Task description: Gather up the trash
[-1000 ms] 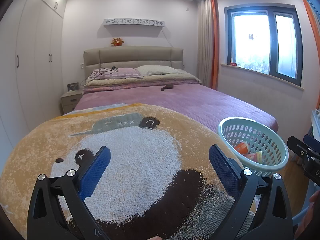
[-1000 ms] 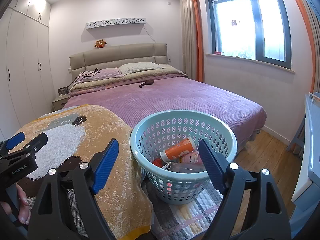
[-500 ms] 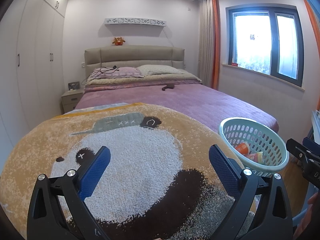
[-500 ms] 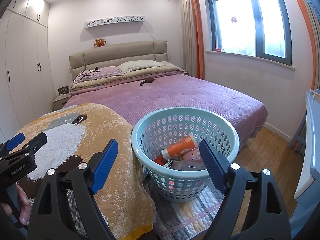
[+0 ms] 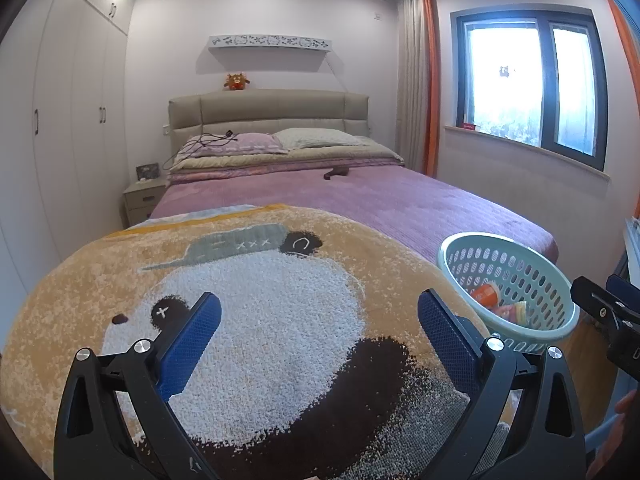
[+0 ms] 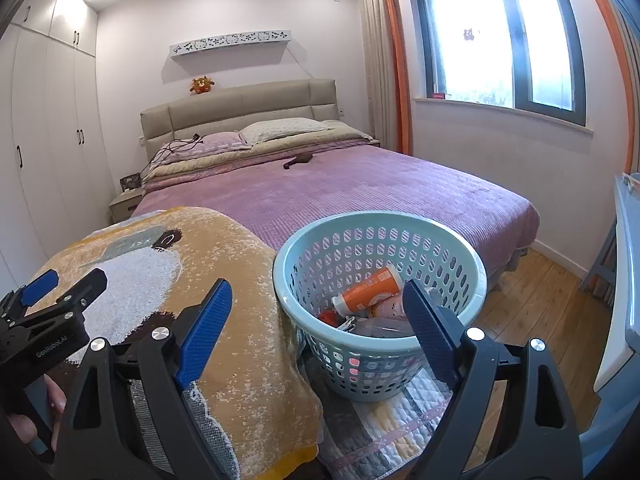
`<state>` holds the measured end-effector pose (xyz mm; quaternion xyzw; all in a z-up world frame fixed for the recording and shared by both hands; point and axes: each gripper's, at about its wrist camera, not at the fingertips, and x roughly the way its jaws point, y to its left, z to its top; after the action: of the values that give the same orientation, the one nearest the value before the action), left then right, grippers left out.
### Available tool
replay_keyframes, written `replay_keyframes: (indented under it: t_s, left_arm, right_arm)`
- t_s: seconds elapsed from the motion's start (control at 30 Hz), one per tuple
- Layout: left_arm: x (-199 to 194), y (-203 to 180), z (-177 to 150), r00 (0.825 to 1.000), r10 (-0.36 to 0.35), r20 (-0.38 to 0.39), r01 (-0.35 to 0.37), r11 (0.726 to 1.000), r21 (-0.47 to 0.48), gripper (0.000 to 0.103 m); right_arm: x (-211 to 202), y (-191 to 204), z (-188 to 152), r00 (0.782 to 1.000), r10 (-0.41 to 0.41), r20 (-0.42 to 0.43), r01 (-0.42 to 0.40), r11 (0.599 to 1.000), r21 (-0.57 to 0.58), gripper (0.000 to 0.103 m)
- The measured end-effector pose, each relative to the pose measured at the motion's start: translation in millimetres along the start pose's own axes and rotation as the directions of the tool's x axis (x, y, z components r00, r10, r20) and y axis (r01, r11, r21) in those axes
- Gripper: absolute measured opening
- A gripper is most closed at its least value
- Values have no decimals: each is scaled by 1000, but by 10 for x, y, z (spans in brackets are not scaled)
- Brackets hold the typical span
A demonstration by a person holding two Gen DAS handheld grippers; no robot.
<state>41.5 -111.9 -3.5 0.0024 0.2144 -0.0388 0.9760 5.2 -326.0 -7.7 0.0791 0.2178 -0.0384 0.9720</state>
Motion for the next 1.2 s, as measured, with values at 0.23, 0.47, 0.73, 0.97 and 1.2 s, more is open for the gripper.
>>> replay_keyframes:
  t_s: [0.23,0.47,0.73,0.97,1.2]
  left_arm:
    - [-63,-37,-20,1000,1,24,-2,1000,12,96]
    - [-76,-48,-21,1000,-5,27,5,1000,14,96]
    - [-80,-44,-18,1000,-4,28,4,1000,14,96]
    - [-88,-42,-15,1000,-4,23,4,1000,14,96]
    - [-79,-35,-10,1000,-4,16,4,1000,10,96]
  right_arm:
    - [-22,55,12,1000,-4,2,4,1000,-8,83]
    - [-38,93,20,1000,-1,0,1,1000,-5,83]
    - [-43,93,36,1000,-1,1,1,1000,1,84]
    - [-11,58,42,1000,6,-1,-6,1000,13,87]
    - [22,9,33,1000,6,-4,-6,1000,27,87]
